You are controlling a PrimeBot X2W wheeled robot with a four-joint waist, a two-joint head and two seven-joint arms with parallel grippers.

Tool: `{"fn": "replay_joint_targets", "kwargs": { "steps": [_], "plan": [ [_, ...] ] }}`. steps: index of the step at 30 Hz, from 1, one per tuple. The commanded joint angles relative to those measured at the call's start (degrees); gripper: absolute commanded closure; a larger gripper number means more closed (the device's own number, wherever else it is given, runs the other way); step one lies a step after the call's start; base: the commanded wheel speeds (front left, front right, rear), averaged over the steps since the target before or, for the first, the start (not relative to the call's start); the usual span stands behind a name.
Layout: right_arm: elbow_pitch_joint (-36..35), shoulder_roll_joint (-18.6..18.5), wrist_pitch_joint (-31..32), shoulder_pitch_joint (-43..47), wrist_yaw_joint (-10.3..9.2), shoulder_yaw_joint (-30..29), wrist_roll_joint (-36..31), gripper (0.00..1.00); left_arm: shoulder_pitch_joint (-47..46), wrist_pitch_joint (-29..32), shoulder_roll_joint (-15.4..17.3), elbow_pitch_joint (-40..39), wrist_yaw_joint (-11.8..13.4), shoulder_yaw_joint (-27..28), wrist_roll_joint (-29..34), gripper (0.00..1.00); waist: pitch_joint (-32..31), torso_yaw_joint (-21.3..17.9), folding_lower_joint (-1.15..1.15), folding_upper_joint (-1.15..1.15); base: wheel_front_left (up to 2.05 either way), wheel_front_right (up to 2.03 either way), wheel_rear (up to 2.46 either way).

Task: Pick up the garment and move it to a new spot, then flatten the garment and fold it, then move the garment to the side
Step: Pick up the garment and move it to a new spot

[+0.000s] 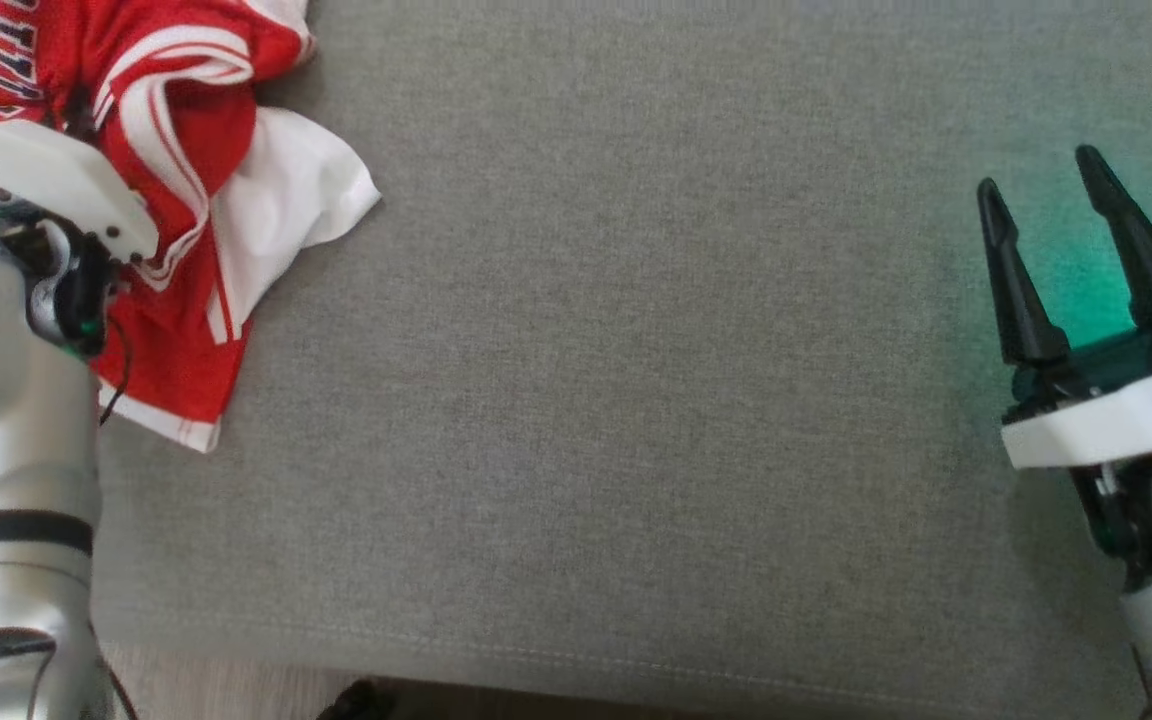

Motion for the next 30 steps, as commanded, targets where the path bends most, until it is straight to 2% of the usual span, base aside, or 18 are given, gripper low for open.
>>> {"fn": "replay_joint_targets", "kwargs": {
  "steps": [1, 6, 12, 18, 24, 30],
  "plan": [
    [-1.97, -0.02, -0.26, 2.22, -0.04, 0.49, 0.42, 0.00, -1.52, -1.10, 4.27, -1.15, 0.01, 1.00, 0.61, 1.00, -1.77, 0.39, 0.00, 0.00, 0.00, 0.00, 0.00],
    [-0.60, 1.65, -1.25, 4.62, -0.04, -0.04, 0.99, 0.00, -4.17, -4.59, 5.91, -3.42, -1.17, -1.55, 2.89, 1.00, -6.72, 1.26, 0.00, 0.00, 0.00, 0.00, 0.00],
    [1.91, 4.33, -3.06, 6.34, -0.04, 1.04, 1.71, 0.00, -6.65, -3.39, 6.79, -12.10, -3.60, -4.21, 2.99, 1.00, -12.47, 0.29, 0.00, 0.00, 0.00, 0.00, 0.00],
    [4.14, 6.73, -4.42, 7.81, -0.04, 2.08, 1.92, 0.00, -4.06, 3.13, 5.83, -25.99, -5.00, -7.03, -0.96, 1.00, -17.24, -3.23, 0.00, 0.00, 0.00, 0.00, 0.00],
    [5.07, 8.14, -5.30, 8.49, -0.04, 3.29, 2.22, 0.00, 1.73, 11.74, 5.11, -43.64, -5.29, -9.70, -6.72, 1.00, -19.05, -8.65, 0.00, 0.00, 0.00, 0.00, 0.00],
    [5.62, 9.58, -6.03, 8.40, -0.04, 4.57, 2.55, 0.00, 7.41, 18.05, 1.54, -56.02, -5.09, -12.71, -12.28, 1.00, -19.09, -15.47, 0.00, 0.00, 0.00, 0.00, 0.00]
  ]
}}
